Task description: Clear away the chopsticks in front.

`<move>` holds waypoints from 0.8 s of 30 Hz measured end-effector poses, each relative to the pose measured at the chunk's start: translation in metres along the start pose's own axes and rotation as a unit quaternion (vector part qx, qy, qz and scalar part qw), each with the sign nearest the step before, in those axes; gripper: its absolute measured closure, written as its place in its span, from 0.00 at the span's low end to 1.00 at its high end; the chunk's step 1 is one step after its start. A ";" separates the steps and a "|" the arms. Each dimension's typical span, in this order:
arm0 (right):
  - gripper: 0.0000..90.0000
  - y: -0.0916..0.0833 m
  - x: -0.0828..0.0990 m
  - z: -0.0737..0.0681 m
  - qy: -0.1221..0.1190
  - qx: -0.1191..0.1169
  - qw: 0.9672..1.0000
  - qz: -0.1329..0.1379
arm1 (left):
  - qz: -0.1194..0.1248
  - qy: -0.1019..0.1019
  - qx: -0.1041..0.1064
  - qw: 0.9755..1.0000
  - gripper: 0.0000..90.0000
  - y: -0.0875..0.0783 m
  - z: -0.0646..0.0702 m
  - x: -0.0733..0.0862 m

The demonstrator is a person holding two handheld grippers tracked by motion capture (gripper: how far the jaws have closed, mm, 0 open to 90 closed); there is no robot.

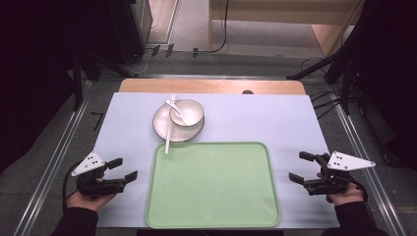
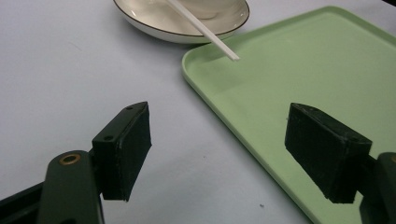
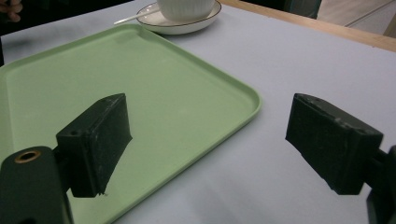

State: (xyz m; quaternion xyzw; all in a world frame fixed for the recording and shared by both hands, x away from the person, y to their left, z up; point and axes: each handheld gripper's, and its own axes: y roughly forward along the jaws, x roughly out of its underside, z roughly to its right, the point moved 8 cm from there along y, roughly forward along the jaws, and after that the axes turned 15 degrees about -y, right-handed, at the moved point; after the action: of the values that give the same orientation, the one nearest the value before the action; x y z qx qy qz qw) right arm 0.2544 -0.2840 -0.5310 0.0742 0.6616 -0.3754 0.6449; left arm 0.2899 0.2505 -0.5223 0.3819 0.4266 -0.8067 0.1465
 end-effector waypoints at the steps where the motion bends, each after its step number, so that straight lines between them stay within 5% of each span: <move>1: 0.16 0.000 0.000 0.000 0.000 0.000 1.000 0.000 | -0.001 -0.001 0.001 1.000 0.25 0.000 0.000 0.000; 13: 0.16 0.000 0.001 -0.001 -0.001 -0.002 1.000 -0.003 | 0.001 -0.006 0.003 1.000 0.25 0.001 0.001 0.000; 24: 0.16 0.001 0.001 -0.001 -0.001 -0.003 1.000 -0.005 | -0.010 -0.050 0.008 0.999 0.36 0.003 -0.001 -0.006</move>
State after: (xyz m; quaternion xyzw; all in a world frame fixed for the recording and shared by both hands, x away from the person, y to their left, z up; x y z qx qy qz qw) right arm 0.2545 -0.2834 -0.5326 0.0688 0.6620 -0.3768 0.6442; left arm 0.2957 0.2486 -0.5201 0.3380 0.4160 -0.8296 0.1565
